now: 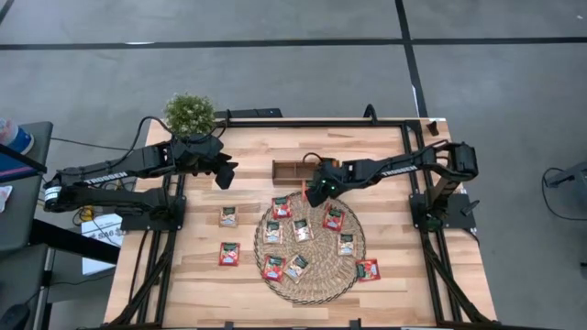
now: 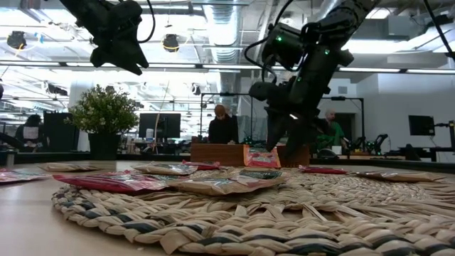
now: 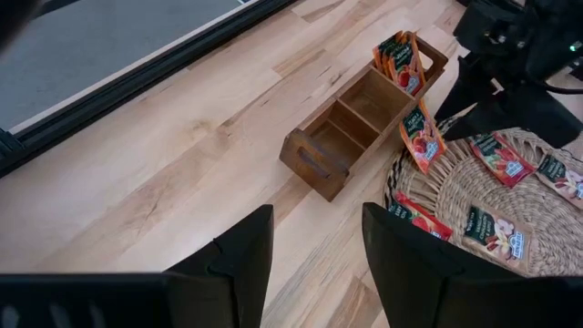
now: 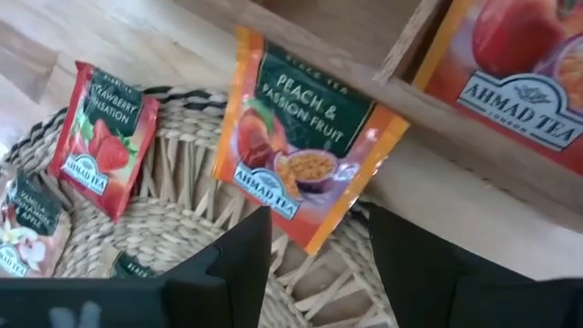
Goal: Pick & Place Tea
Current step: Put the orange tea bag to the right of the wooden organizer
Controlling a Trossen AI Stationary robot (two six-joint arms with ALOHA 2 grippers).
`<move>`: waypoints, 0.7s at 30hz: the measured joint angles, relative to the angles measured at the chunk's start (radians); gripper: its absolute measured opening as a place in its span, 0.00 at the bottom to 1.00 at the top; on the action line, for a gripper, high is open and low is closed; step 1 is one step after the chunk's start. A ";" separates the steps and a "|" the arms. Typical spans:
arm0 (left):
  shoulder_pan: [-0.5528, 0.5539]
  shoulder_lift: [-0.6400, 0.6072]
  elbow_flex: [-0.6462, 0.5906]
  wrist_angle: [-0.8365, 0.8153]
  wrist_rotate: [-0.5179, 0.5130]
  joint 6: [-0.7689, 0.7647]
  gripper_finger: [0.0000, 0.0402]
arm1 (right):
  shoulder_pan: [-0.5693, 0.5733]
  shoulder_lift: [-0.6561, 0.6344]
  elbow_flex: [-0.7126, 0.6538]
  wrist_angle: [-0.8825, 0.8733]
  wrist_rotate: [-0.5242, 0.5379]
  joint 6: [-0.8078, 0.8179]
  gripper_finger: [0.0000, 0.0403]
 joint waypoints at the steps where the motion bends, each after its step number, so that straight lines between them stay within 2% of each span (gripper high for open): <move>1: 0.000 0.000 0.000 0.000 0.000 0.000 0.40 | -0.004 0.000 -0.002 0.003 0.000 0.000 0.43; 21: 0.000 0.000 0.000 0.000 0.000 0.001 0.40 | -0.033 0.000 -0.003 0.034 0.022 -0.030 0.43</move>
